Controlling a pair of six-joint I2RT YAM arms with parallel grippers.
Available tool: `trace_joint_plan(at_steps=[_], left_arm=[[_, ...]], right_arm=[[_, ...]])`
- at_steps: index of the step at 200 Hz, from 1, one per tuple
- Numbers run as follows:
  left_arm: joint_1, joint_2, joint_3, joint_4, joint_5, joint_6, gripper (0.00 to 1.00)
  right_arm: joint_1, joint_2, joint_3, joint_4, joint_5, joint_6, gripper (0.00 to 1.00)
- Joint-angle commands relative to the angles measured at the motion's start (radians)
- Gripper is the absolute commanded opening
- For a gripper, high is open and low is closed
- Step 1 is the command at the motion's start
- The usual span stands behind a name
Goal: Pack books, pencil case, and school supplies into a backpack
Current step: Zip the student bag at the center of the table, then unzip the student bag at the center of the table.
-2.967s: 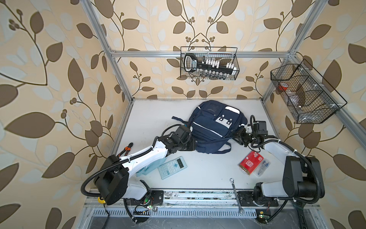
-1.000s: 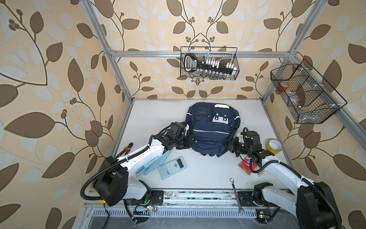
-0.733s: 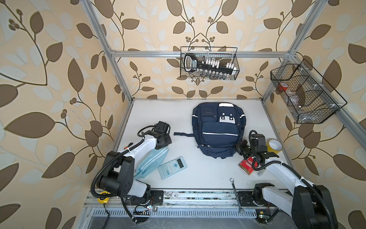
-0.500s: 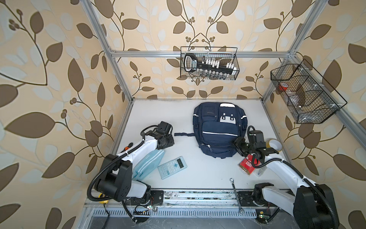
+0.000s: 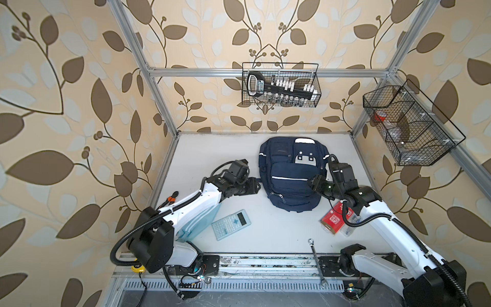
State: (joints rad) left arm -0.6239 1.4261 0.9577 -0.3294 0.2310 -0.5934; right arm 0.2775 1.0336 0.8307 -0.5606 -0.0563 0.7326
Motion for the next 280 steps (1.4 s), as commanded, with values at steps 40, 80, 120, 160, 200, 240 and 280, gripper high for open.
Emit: trace_joint_plan(at_steps=[40,80,120,160,200,240,280], left_arm=[[-0.046,0.257,0.317,-0.062,-0.039,0.115,0.53],[-0.061,0.422,0.481,-0.076,-0.058,0.107,0.68],[-0.101,0.432,0.517,-0.096,-0.119,0.127,0.66],[-0.166,0.396,0.417,0.038,-0.086,0.228,0.68],[-0.215,0.454,0.504,0.001,-0.168,0.356,0.77],[-0.241,0.493,0.565,0.047,-0.168,0.482,0.84],[-0.262,0.557,0.631,0.056,-0.348,0.553,0.85]], right_arm=[[-0.214,0.267,0.156,-0.012,-0.067,-0.166,0.61],[-0.263,0.428,0.198,0.097,-0.125,-0.207,0.51],[-0.277,0.585,0.210,0.088,-0.157,-0.245,0.49],[-0.273,0.645,0.178,0.171,-0.331,-0.225,0.28],[-0.262,0.544,0.273,0.139,-0.429,-0.185,0.00],[-0.223,0.482,0.359,0.091,-0.489,-0.132,0.00],[-0.193,0.461,0.389,0.082,-0.533,-0.078,0.00]])
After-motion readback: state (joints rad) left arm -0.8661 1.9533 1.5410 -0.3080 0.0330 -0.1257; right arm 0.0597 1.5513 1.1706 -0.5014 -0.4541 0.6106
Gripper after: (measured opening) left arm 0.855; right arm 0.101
